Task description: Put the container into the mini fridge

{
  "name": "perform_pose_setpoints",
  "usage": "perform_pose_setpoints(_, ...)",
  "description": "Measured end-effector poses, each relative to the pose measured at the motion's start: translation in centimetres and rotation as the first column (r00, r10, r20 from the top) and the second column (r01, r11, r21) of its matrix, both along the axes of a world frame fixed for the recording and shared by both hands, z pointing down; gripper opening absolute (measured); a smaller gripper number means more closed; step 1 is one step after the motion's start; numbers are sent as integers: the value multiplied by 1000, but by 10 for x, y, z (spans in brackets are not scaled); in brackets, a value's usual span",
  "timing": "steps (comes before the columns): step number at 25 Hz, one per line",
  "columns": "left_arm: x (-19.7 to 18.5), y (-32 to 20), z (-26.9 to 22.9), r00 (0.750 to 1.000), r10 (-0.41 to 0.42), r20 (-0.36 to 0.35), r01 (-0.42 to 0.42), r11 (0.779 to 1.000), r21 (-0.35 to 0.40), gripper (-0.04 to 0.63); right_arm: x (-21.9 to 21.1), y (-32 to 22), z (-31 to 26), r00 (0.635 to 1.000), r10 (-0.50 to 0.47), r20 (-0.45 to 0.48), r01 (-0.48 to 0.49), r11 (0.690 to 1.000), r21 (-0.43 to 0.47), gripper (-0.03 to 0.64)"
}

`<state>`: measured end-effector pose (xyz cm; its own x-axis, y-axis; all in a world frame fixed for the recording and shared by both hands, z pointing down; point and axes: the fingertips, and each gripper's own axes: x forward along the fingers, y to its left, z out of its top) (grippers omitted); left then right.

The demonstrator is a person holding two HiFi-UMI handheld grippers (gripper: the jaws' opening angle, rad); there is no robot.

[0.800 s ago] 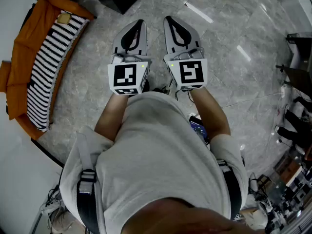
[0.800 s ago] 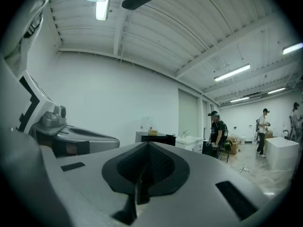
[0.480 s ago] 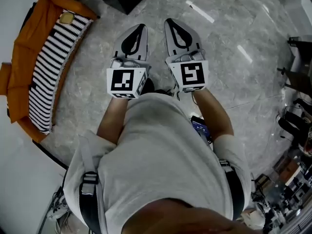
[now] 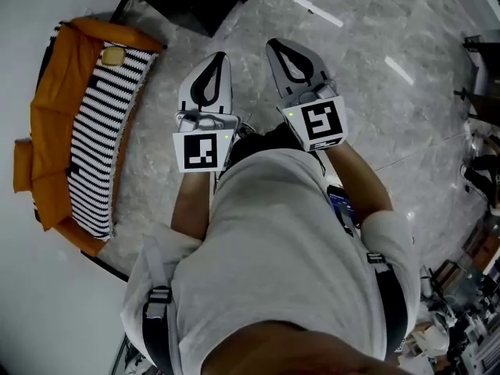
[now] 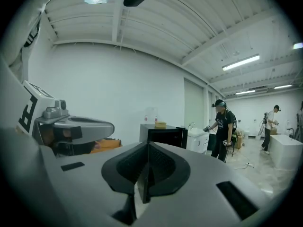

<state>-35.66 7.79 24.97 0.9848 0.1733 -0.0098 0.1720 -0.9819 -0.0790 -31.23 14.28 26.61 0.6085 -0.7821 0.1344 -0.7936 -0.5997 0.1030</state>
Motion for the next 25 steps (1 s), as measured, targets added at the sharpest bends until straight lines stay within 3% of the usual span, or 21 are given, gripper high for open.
perform_pose_setpoints(7, 53, -5, 3, 998, 56, -30, -56, 998, -10, 13, 40, -21, 2, 999, -33, -31, 32, 998, -47, 40)
perform_pose_setpoints(12, 120, -30, 6, 1000, 1, 15, -1, 1000, 12, 12, 107, -53, -9, 994, -85, -72, 85, 996, 0, 40)
perform_pose_setpoints(19, 217, -87, -9, 996, -90, -11, 91, 993, 78, 12, 203, -104, -26, 980, -177, -91, 181, 983, 36, 39)
perform_pose_setpoints(25, 276, -96, -3, 996, -86, 36, 82, 992, 99, 12, 257, -119, -23, 974, -217, -71, 220, 974, 45, 40)
